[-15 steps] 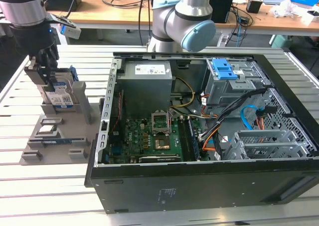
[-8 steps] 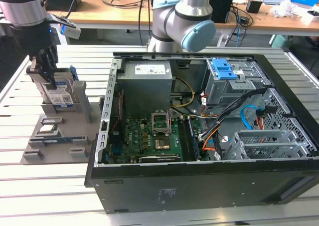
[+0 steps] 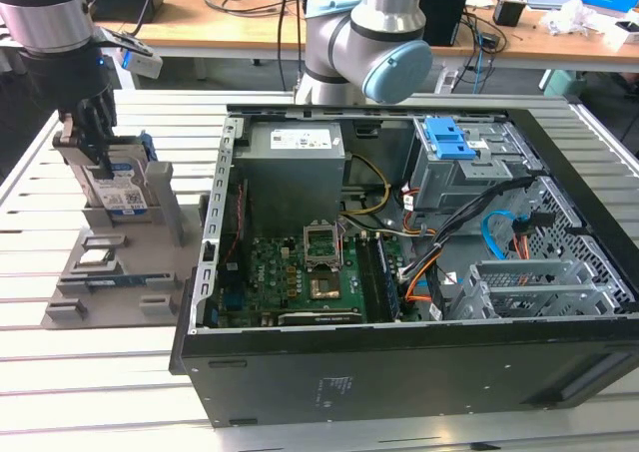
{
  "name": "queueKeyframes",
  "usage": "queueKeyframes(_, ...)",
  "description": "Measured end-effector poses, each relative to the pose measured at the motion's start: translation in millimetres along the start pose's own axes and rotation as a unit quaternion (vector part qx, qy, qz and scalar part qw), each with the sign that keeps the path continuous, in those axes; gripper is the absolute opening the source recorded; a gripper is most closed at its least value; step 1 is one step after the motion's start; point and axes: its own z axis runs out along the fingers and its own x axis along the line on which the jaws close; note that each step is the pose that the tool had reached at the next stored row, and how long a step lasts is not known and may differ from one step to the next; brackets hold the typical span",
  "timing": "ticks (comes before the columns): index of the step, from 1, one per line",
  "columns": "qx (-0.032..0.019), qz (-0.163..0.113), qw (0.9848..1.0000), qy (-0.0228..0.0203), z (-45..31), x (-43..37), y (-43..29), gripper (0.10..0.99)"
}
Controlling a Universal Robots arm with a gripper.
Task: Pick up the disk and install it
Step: 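Pick up the disk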
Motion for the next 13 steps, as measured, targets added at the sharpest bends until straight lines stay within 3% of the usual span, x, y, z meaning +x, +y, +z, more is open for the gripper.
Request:
queueKeyframes(9, 0.0002, 0.0, 1.0, 0.0, -0.5, -0.1, -0.2, 0.361)
queueKeyframes(13, 0.0, 0.0, 1.0, 0.0001, -10.4, -0.9, 0.2, 0.361)
